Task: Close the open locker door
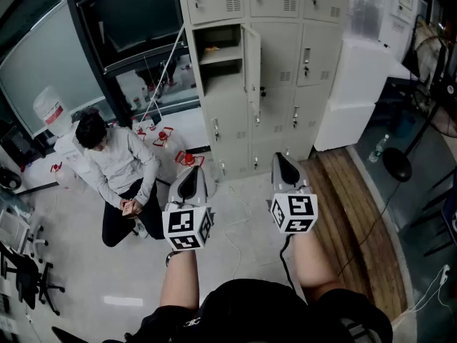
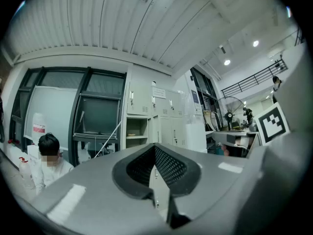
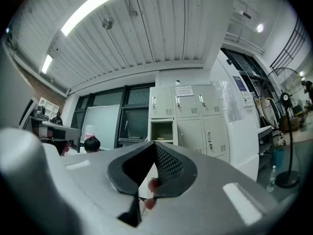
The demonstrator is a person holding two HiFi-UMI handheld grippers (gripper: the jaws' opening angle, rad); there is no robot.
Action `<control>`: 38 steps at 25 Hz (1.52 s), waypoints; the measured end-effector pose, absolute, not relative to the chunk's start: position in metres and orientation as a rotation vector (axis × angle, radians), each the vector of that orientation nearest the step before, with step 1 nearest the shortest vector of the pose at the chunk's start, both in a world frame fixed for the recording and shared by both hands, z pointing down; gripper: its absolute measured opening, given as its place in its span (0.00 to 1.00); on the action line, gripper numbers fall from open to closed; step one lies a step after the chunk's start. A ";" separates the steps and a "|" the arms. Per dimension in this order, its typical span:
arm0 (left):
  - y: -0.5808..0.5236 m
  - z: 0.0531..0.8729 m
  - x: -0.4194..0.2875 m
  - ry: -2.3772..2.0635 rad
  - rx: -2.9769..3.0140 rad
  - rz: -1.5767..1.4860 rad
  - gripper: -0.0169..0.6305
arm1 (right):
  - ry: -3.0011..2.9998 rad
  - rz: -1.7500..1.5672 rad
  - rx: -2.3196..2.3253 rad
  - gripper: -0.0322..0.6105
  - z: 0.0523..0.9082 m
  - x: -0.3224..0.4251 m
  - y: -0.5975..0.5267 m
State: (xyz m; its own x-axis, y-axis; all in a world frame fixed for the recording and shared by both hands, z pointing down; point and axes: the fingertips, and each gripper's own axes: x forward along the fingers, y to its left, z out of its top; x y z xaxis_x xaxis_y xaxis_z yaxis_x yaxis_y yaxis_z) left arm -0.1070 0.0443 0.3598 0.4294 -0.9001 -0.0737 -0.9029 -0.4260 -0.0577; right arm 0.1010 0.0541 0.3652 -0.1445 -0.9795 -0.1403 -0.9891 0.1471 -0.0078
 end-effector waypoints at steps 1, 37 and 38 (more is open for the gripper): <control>0.045 0.359 -0.105 1.626 -2.580 0.051 0.03 | 2.290 0.129 -1.972 0.06 0.365 0.102 0.055; -0.062 0.371 -0.024 1.619 -2.593 0.129 0.03 | 2.366 0.156 -1.907 0.07 0.380 0.157 -0.062; -0.077 0.371 -0.022 1.615 -2.597 0.127 0.03 | 2.366 0.155 -1.911 0.07 0.380 0.158 -0.076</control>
State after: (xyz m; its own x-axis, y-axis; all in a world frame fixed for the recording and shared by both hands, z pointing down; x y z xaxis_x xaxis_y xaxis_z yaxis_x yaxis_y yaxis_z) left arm -0.0218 -0.0768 0.3713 0.4406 -0.8906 -0.1132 -0.8973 -0.4407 -0.0248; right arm 0.1579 -0.0765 0.3801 -0.2094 -0.9680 -0.1386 -0.9778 0.2089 0.0188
